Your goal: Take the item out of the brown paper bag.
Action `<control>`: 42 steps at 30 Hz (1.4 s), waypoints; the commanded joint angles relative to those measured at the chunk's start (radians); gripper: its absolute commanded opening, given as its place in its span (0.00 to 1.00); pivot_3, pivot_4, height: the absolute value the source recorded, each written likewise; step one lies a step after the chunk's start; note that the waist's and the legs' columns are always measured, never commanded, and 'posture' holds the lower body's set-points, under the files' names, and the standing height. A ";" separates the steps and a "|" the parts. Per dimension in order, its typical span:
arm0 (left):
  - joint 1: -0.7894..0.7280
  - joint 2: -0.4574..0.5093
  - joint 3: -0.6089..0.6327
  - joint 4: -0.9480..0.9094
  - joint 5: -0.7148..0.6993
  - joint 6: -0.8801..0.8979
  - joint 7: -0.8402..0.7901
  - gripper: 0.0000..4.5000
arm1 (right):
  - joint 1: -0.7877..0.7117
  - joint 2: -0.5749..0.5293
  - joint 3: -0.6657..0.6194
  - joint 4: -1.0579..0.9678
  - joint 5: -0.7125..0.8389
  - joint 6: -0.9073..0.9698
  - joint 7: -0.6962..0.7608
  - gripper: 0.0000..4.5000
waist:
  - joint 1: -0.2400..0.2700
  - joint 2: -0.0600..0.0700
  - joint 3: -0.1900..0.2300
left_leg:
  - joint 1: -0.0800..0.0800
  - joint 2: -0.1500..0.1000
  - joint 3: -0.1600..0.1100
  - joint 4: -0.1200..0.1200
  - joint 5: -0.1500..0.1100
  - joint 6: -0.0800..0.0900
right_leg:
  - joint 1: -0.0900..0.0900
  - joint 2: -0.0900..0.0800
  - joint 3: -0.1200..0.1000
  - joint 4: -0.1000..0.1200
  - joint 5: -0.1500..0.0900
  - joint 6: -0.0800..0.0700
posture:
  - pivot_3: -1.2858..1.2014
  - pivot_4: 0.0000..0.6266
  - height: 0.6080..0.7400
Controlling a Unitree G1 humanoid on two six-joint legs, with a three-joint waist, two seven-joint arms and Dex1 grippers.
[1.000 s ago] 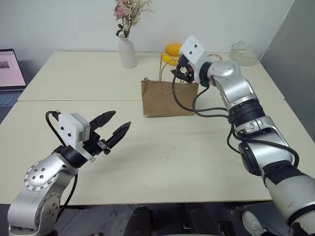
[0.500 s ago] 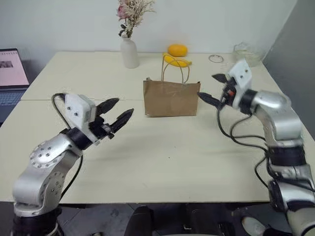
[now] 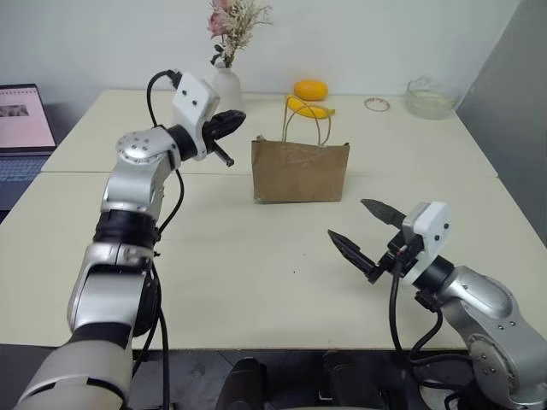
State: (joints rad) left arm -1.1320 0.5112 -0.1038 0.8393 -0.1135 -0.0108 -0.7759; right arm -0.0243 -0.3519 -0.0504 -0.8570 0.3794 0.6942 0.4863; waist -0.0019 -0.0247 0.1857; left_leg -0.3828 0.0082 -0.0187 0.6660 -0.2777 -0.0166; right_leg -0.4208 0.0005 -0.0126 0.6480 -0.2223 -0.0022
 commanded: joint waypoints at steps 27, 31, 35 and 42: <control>0.048 0.047 -0.052 -0.014 0.129 -0.011 -0.799 0.01 | 0.151 -0.158 -0.149 -0.101 0.133 0.016 -0.049 1.00 | -0.014 0.000 0.000 | 0.001 0.004 0.004 -0.001 0.000 0.001 | -0.001 0.000 0.003 0.002 -0.001 0.001 | 0.52 0.24 1.00; 0.295 0.105 -0.038 -0.413 0.046 0.195 -0.796 0.01 | 0.130 -0.182 -0.154 -0.074 0.159 0.015 -0.029 1.00 | -0.025 0.000 0.000 | 0.001 0.007 0.000 -0.001 0.000 0.000 | -0.001 -0.001 0.005 0.003 -0.001 0.001 | 0.52 0.24 1.00; 0.420 0.149 -0.005 -0.621 0.030 0.215 -0.720 0.01 | 0.106 -0.214 -0.154 -0.048 0.183 0.022 -0.005 1.00 | -0.023 0.000 0.000 | 0.000 0.006 -0.004 0.004 0.000 0.000 | -0.001 -0.002 0.004 0.007 -0.001 0.001 | 0.52 0.24 1.00; 0.527 0.179 0.045 -0.849 -0.050 0.128 -0.635 0.27 | 0.104 -0.302 -0.155 -0.025 0.225 0.027 0.070 1.00 | -0.015 0.000 0.000 | 0.001 0.005 -0.004 0.009 0.000 0.001 | 0.001 -0.003 0.004 0.010 -0.001 0.001 | 0.52 0.24 1.00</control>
State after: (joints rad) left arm -0.6300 0.6731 -0.0735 0.0676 -0.1243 0.1651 -1.4063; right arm 0.0881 -0.6359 -0.1872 -0.8709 0.5813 0.7299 0.5304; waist -0.0169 -0.0250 0.1857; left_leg -0.3817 0.0129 -0.0221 0.6751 -0.2781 -0.0161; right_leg -0.4200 -0.0026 -0.0083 0.6582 -0.2238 -0.0011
